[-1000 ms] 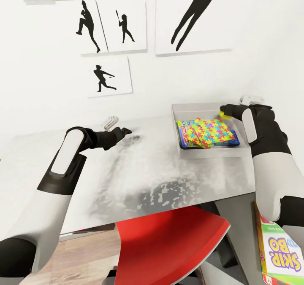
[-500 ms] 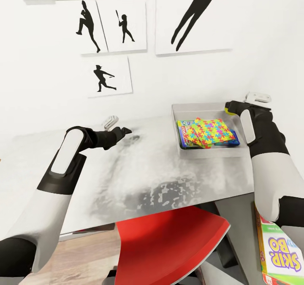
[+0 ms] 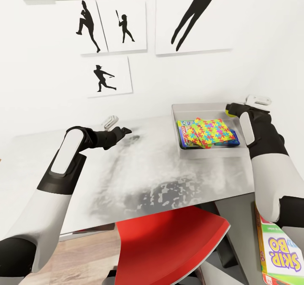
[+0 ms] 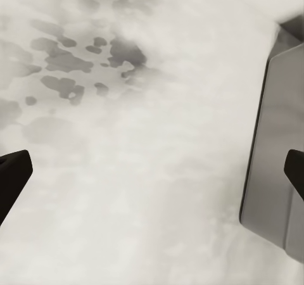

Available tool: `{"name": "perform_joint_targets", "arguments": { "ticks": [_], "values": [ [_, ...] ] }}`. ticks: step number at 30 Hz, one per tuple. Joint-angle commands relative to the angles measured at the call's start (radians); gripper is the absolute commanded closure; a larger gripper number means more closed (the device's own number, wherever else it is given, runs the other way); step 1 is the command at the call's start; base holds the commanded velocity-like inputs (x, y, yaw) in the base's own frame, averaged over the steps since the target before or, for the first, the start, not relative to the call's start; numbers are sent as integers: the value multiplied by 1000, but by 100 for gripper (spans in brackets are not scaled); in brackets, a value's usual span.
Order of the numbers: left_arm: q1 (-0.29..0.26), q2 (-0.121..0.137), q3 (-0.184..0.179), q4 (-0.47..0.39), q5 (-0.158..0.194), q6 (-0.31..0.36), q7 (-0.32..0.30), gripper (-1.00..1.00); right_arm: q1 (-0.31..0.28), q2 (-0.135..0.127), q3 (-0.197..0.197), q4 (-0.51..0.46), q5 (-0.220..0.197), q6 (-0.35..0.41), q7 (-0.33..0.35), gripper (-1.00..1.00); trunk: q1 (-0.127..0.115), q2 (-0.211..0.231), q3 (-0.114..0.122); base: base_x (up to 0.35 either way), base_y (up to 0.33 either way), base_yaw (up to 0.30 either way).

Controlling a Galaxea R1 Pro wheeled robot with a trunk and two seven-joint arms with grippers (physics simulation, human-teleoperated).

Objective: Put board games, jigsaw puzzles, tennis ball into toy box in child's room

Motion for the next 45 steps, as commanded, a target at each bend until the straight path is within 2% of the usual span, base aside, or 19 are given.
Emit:
{"name": "perform_joint_targets", "arguments": {
  "ticks": [1, 16, 28, 45],
  "values": [
    [-1, 1, -1, -1, 9, -1, 10, -100, 0, -1, 2, 0, -14, 1, -12, 100, 1, -2, -1, 0, 0, 0],
    [-1, 0, -1, -1, 9, 0, 10, -100, 4, -7, 2, 10, -11, -2, -13, 100, 1, -2, -1, 0, 0, 0],
    [-1, 0, -1, -1, 9, 0, 10, -100, 3, -8, 1, 104, -12, -48, -14, 100, 1, -2, -1, 0, 0, 0],
    [-1, 0, -1, -1, 9, -1, 10, -100, 2, -7, 1, 146, -11, -76, -15, 100, 1, -2, -1, 0, 0, 0]
  ]
}}
